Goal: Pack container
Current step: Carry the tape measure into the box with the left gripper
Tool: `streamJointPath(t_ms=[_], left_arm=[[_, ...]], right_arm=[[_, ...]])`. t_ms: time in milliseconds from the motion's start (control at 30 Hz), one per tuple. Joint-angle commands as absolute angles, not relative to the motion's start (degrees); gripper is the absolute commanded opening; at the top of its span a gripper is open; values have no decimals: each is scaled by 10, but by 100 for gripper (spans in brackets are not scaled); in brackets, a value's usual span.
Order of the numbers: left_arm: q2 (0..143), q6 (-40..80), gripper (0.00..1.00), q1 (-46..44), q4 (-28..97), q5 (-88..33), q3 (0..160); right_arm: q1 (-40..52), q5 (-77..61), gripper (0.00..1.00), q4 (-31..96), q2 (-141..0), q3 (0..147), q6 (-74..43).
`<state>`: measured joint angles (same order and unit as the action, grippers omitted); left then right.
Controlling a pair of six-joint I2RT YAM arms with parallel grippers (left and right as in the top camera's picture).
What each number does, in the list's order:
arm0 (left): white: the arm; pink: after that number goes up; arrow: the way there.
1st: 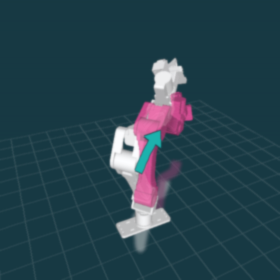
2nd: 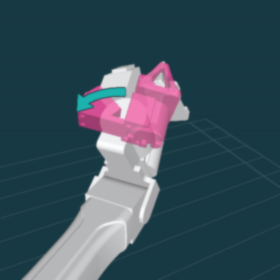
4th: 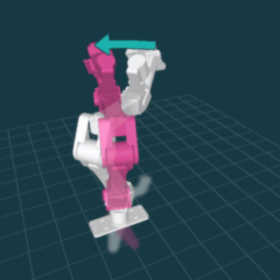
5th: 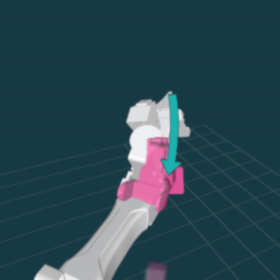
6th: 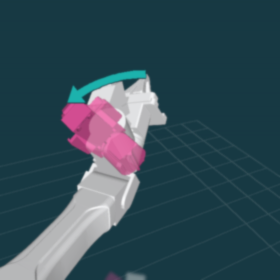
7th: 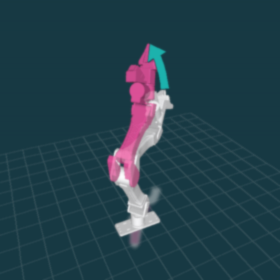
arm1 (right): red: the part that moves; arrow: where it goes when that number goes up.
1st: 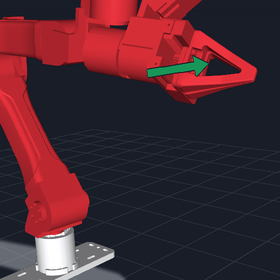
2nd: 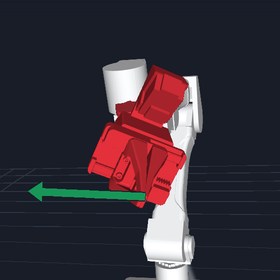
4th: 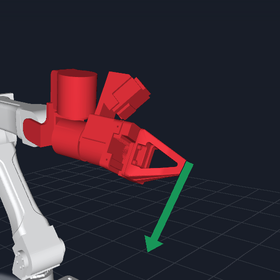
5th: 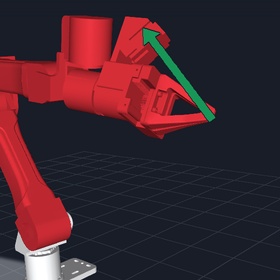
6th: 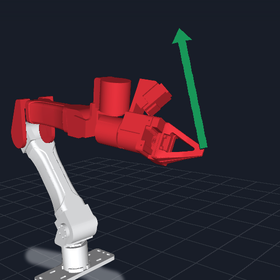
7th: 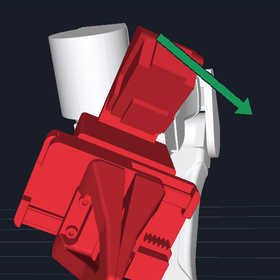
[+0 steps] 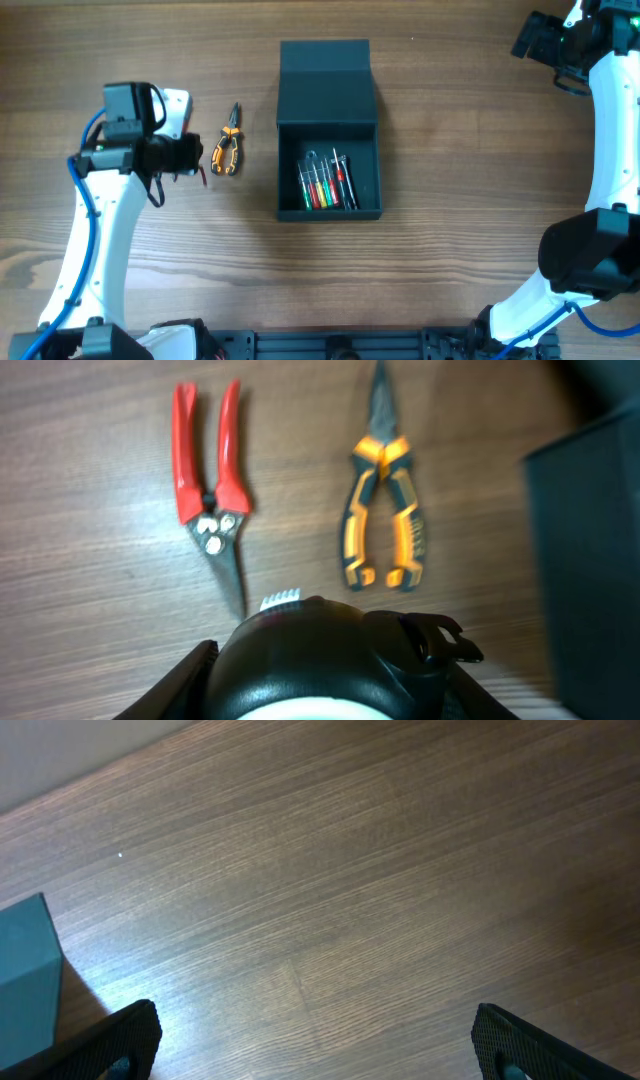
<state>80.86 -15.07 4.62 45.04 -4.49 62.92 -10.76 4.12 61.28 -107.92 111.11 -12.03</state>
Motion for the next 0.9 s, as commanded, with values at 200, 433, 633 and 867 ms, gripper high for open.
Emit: streamJointPath(t_ms=[200,433,633,867], left_arm=[[793,-96,31,-99,442,-152,734],[798,-50,30,-260,348,-149,734],[872,-37,28,-269,342,-152,734],[1009,-35,26,-302,314,-161,734]], right_arm=[[-105,39,100,613,-1074,1122,-114],[-105,38,100,613,-1074,1122,-113],[-105,39,100,613,-1074,1122,-114],[-105,39,100,613,-1074,1122,-113]])
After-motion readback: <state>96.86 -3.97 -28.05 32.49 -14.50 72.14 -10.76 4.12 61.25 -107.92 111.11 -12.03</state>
